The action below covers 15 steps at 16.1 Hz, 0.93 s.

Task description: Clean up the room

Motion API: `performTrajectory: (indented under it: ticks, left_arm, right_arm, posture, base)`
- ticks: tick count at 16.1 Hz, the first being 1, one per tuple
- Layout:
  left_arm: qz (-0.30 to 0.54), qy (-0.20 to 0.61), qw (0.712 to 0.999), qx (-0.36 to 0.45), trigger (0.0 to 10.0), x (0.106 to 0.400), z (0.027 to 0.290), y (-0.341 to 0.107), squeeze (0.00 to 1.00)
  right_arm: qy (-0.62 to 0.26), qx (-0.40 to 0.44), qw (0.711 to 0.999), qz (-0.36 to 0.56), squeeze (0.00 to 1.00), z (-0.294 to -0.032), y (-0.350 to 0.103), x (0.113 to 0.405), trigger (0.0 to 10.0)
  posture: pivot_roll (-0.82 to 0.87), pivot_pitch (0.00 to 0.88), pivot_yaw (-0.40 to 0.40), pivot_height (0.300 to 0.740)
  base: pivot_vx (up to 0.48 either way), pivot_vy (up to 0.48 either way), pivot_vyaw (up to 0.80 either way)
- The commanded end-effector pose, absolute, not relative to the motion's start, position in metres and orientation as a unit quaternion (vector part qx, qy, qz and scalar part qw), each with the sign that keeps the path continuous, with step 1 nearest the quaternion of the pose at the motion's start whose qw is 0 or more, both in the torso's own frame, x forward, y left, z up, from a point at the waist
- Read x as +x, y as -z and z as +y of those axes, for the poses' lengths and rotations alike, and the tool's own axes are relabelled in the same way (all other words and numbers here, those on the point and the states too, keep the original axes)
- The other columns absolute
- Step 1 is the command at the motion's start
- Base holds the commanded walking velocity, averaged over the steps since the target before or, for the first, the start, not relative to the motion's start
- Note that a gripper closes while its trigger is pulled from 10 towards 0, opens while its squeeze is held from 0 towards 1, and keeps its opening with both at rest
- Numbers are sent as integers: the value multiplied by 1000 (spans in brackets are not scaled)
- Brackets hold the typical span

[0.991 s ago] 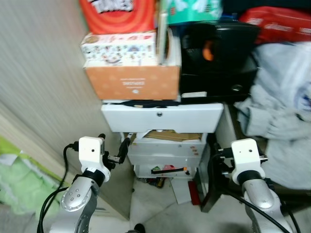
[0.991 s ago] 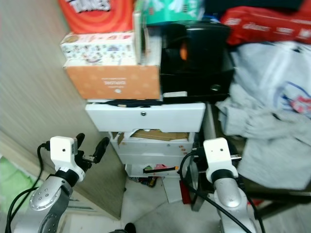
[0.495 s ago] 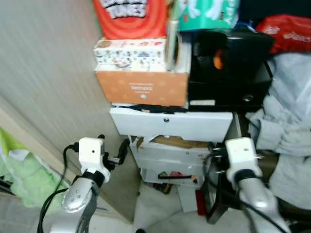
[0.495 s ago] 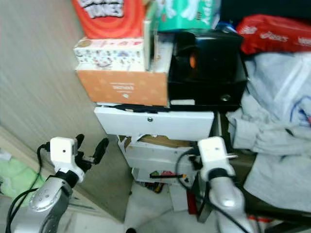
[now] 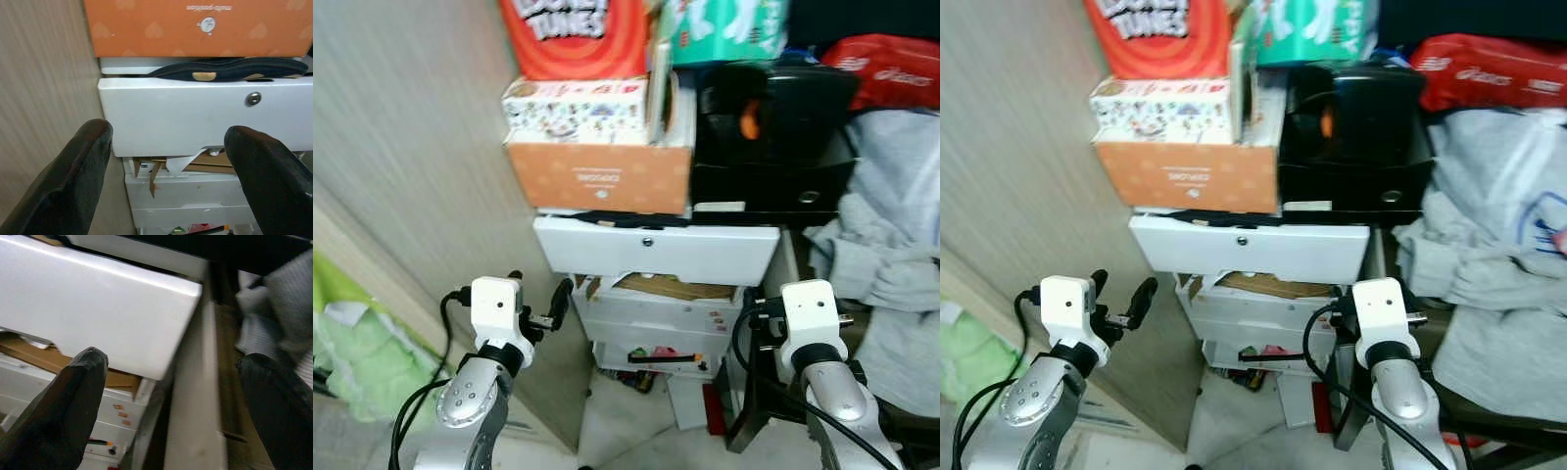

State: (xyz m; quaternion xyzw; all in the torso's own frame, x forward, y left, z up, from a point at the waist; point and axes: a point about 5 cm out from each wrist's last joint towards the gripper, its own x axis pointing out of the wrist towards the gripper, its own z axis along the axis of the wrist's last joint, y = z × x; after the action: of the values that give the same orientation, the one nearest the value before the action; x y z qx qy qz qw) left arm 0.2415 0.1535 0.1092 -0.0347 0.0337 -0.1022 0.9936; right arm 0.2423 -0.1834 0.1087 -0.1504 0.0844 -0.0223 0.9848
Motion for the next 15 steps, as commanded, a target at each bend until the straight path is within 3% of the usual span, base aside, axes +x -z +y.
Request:
performTrajectory:
  ticks: [1, 8, 15]
  left_arm:
    - [43, 91, 995, -26, 10000, 240, 158, -106, 0]
    - [43, 93, 994, -26, 10000, 241, 157, -106, 0]
    - [41, 92, 995, -27, 10000, 243, 158, -107, 0]
  right_arm:
    - [17, -149, 986, 74, 0, -180, -113, 243, 10000]
    - [16, -150, 986, 73, 0, -180, -114, 244, 10000]
    - [18, -151, 986, 73, 0, -180, -113, 245, 10000]
  posture:
    - [-231, 108, 70, 740]
    - [-233, 100, 67, 740]
    - [-235, 101, 72, 740]
  base:
    - [-255, 0, 0]
    - [-254, 0, 0]
    - [0, 0, 0]
